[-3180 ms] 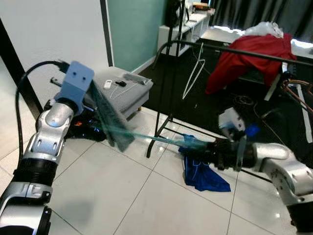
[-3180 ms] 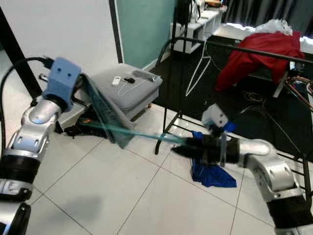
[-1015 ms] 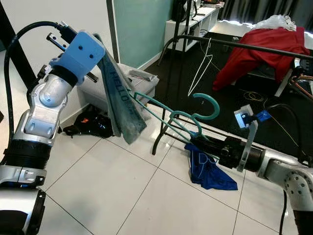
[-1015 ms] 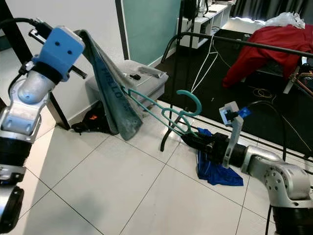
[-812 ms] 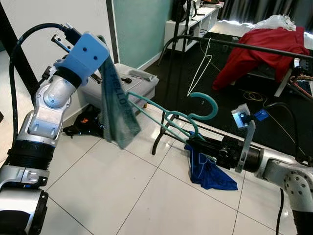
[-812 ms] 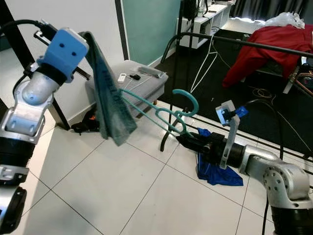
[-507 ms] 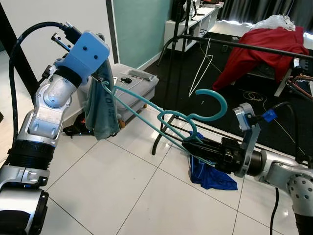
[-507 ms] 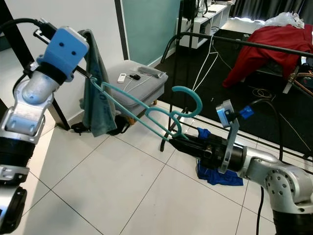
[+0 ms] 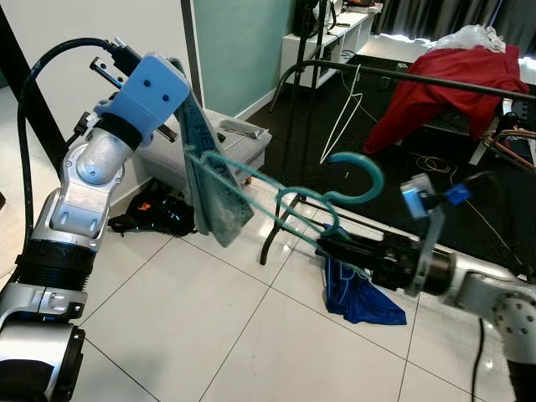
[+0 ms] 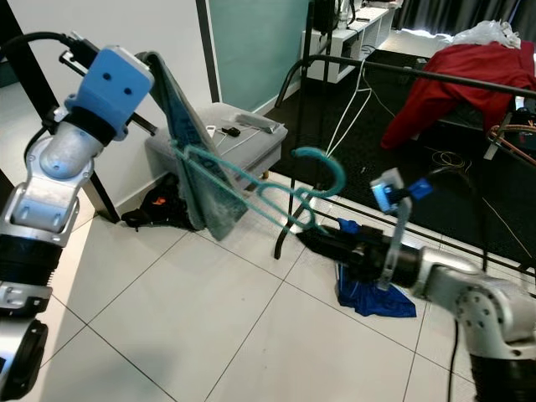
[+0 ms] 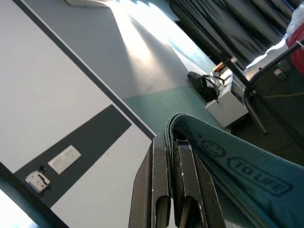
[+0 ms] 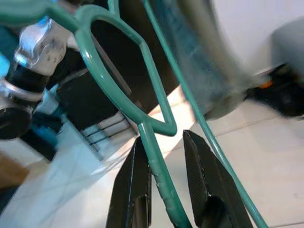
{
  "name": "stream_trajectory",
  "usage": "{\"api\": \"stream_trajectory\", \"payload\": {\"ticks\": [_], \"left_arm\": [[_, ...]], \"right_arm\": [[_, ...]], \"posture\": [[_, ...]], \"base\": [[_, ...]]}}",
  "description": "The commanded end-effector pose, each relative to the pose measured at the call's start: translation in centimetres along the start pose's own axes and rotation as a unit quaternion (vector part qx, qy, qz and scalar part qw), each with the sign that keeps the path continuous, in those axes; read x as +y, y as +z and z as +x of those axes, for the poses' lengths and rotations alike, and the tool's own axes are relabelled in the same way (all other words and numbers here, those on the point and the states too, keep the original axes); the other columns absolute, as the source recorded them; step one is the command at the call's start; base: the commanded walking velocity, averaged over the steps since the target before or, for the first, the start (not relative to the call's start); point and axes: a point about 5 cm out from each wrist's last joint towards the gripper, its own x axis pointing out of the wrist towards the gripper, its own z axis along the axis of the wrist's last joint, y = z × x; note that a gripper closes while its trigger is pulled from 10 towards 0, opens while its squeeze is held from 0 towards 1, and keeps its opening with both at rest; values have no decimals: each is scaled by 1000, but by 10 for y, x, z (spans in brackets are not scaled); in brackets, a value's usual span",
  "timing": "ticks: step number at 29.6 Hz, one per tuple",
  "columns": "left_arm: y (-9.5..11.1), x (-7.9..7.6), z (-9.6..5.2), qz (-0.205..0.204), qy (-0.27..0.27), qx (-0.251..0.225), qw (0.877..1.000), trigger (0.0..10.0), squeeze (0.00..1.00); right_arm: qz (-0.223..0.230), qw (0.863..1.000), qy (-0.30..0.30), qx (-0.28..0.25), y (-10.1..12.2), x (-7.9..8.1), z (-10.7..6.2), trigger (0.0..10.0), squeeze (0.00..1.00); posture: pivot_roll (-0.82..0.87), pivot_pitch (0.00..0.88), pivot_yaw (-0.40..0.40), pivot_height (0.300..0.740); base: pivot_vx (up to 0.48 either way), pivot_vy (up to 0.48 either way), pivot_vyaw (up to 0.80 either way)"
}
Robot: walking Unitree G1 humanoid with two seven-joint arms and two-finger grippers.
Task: Hang hanger
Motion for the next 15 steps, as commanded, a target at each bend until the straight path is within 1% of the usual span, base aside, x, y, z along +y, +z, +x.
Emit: {"api": "stream_trajectory", "payload": {"ticks": [1,2,3,4,5,6,7,9,11,13,15], "left_arm": [[3,-1,1,7,-2,-6,1000,10000,0],[3,-1,1,7,-1,-6,1000,10000,0],[3,-1,1,7,-1,-6,1000,10000,0],[4,-1,1,6,-1,-7,1000,10000,0],[4,-1,1,6,-1,-7,1000,10000,0],[4,-1,2,5,0,-8,1000,10000,0],[4,-1,2,5,0,-8,1000,10000,0],[6,-3,3,3,-1,-12,1000,10000,0],[7,-4,3,2,-2,-14,1000,10000,0],[8,-4,3,3,-5,-16,1000,10000,0],[8,-4,3,3,-5,-16,1000,10000,0]], "right_arm": [[-5,999,10,-43,16,1,-17,10000,0],[-7,999,10,-51,19,1,-24,10000,0],[-7,999,10,-51,19,1,-24,10000,0],[-7,999,2,-32,14,0,-28,10000,0],[-7,999,2,-32,14,0,-28,10000,0],[-6,1000,-4,-18,10,0,-30,10000,0],[-6,1000,-4,-18,10,0,-30,10000,0],[7,1000,-19,13,-4,-3,-32,10000,0],[11,999,-25,21,-9,-5,-32,10000,0],[15,997,-52,56,-22,-12,-29,10000,0],[15,997,-52,56,-22,-12,-29,10000,0]], "posture": [[-102,16,4,740],[-102,16,4,740],[-102,16,4,740],[-109,15,3,740],[-109,15,3,740],[-109,15,3,740],[-109,15,3,740],[-109,17,5,740],[-109,17,5,740],[-105,22,9,740],[-105,22,9,740]], "base": [[0,0,0],[0,0,0],[0,0,0],[0,0,0],[0,0,0],[0,0,0],[0,0,0],[0,0,0],[0,0,0],[0,0,0],[0,0,0]]}}
